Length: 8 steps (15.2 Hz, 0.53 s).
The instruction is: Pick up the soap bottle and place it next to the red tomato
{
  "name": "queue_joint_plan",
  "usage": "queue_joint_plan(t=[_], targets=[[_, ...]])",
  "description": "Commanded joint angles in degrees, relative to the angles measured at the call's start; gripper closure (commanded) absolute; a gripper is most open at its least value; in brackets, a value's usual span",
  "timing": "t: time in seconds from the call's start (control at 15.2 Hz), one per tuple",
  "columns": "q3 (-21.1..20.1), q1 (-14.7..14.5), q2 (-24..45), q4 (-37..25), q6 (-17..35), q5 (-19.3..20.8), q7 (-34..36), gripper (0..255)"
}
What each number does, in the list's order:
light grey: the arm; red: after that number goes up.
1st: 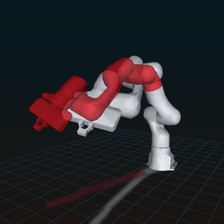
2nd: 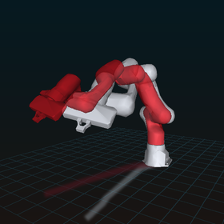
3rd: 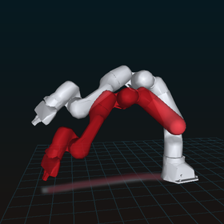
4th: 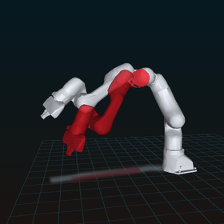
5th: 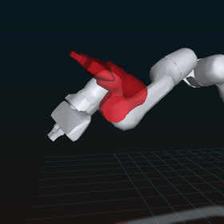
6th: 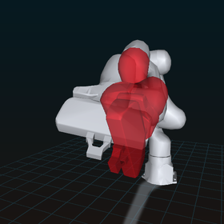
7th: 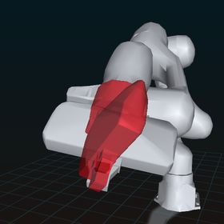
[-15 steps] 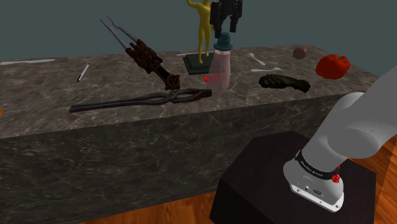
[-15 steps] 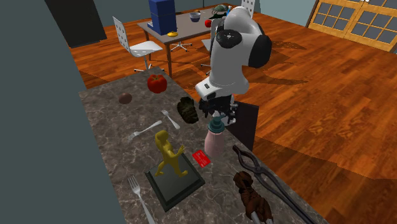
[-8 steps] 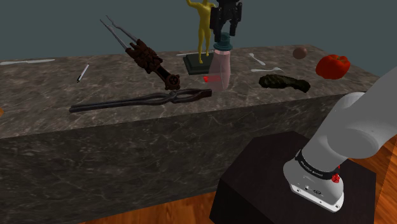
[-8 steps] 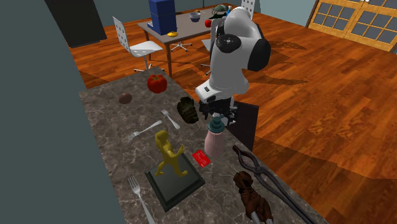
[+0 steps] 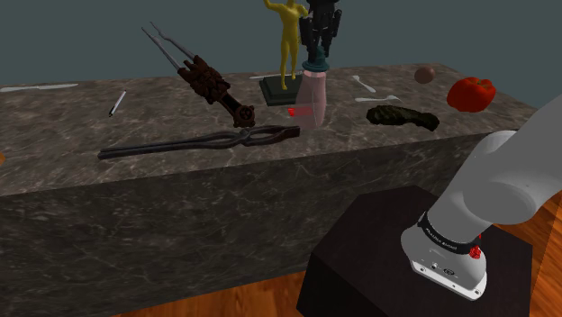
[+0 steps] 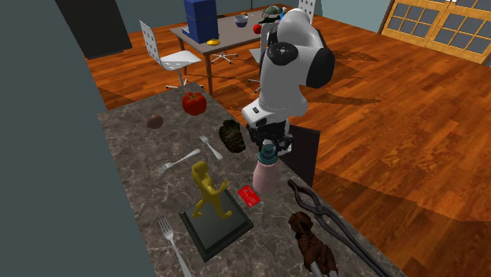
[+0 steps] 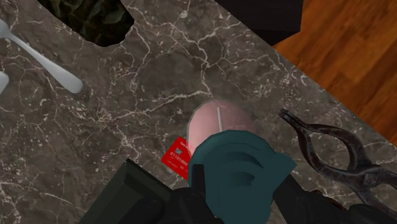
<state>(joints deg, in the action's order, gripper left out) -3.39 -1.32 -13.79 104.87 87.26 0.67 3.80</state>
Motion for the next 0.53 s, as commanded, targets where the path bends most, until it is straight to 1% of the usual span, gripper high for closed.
queue_joint_plan(t=[0.0, 0.26, 0.46], targets=[[0.0, 0.0, 0.0, 0.0, 0.0, 0.0, 0.0, 255], [0.0, 0.0, 0.0, 0.0, 0.0, 0.0, 0.0, 255], [0.0, 0.0, 0.6, -3.0, -2.4, 0.0, 0.0, 255]])
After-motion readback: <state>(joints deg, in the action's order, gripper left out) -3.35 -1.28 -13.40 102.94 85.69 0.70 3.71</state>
